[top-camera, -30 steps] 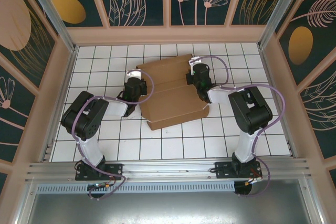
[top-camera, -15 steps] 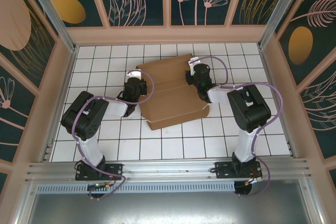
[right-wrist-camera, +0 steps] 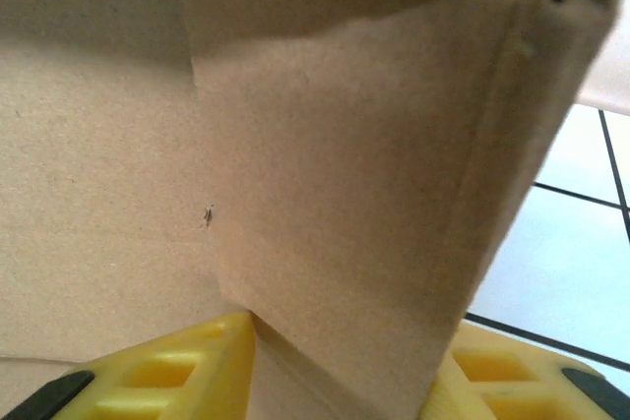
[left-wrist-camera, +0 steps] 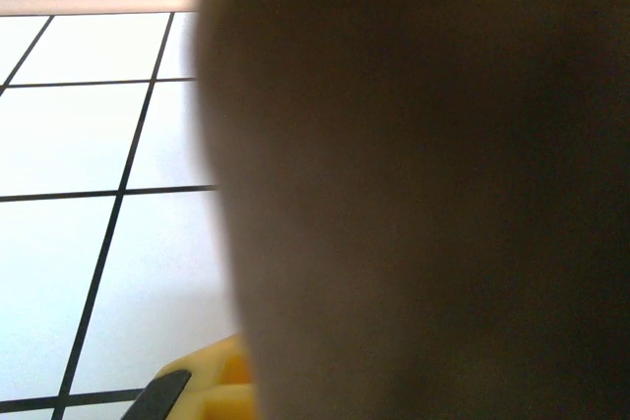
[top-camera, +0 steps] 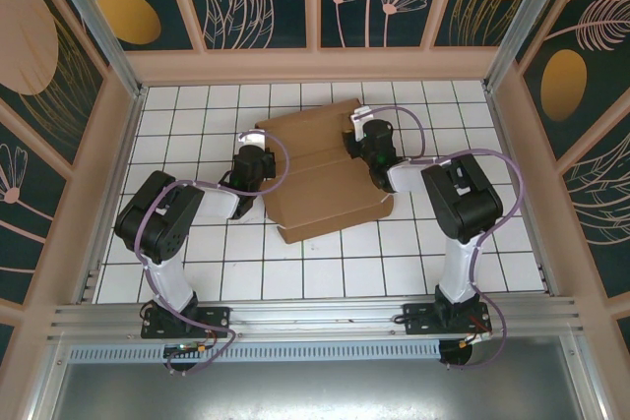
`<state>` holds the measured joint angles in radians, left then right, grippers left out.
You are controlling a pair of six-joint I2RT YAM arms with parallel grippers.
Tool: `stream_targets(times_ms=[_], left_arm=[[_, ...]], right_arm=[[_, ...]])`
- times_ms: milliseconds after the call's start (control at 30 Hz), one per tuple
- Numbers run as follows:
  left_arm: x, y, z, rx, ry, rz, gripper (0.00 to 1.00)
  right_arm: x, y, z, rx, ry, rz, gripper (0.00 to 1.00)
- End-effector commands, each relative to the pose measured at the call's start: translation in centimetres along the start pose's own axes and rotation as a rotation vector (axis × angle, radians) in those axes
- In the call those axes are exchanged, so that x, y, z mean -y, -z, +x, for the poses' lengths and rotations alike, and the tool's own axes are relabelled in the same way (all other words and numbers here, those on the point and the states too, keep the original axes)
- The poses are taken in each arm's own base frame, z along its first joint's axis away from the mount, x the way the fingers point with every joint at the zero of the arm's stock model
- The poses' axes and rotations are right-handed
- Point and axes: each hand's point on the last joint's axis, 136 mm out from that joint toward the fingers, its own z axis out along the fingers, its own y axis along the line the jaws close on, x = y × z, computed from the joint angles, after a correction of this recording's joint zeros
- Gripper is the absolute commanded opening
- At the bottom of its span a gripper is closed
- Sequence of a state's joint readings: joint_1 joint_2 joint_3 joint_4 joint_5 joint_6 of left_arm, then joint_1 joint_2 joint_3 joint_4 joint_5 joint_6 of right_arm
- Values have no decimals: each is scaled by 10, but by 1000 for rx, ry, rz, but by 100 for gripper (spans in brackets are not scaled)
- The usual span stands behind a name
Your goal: Fold the paper box
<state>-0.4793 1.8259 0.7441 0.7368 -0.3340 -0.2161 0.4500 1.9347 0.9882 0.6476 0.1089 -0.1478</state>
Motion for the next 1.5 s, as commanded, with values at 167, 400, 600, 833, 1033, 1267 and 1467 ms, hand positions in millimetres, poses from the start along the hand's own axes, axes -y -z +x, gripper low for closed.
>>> stream_targets(times_ms=[167,400,600,833,1033,1267,1467], left_arm=[[24,6,38,-112,-93,115,0],[29,9,35,-104,-95,146,0],[30,13,31,-94,-105,159,0],[29,20,30,-95,-107,160,0],[33,28,33,-99,-125,175,0],[42,36,38,-101,-140,188,0],[44,41,34,-85,-124,205,0]], right_arm=[[-19,1,-20,151,8,-127,41],[-18,1,-17,169,25,-132,30],[-19,4,-11,151,24,-136,0],[-22,30,-7,153,14,-107,0],[-19,55,3,154,-23,-46,0],[7,66,8,139,-16,177,0],[22,68,11,116,59,373,0]])
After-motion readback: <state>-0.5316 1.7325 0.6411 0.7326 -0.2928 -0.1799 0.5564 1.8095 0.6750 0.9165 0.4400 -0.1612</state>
